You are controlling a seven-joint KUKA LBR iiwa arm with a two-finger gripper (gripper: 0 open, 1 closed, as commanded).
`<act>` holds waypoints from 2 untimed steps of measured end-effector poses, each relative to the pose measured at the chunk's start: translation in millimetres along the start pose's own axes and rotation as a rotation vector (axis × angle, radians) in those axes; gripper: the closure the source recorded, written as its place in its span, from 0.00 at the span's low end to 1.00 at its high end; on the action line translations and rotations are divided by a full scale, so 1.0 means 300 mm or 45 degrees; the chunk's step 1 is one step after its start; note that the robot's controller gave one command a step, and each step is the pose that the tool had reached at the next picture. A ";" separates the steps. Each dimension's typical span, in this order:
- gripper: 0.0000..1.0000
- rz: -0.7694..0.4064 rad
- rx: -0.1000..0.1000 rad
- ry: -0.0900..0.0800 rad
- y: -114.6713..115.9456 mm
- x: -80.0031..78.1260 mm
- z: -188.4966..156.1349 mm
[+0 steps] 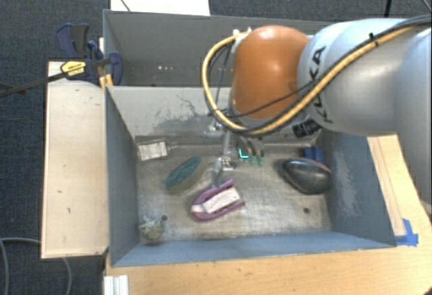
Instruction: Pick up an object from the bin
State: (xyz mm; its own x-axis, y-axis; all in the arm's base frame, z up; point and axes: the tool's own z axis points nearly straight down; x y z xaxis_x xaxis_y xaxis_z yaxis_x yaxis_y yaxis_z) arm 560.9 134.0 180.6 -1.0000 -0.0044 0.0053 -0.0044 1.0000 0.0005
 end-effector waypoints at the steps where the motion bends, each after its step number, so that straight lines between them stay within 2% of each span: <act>1: 0.00 -0.446 0.000 -0.007 0.098 -0.100 0.365; 2: 0.00 -0.592 0.001 -0.017 0.096 -0.111 0.261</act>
Offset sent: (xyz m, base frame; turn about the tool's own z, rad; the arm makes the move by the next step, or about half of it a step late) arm 0.0281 0.0288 -0.1106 -0.3504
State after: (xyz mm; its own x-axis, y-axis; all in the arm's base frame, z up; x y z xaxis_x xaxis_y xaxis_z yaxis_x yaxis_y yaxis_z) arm 593.7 163.0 102.0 -0.8917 -0.4525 -0.0082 -0.4525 0.8918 -0.0006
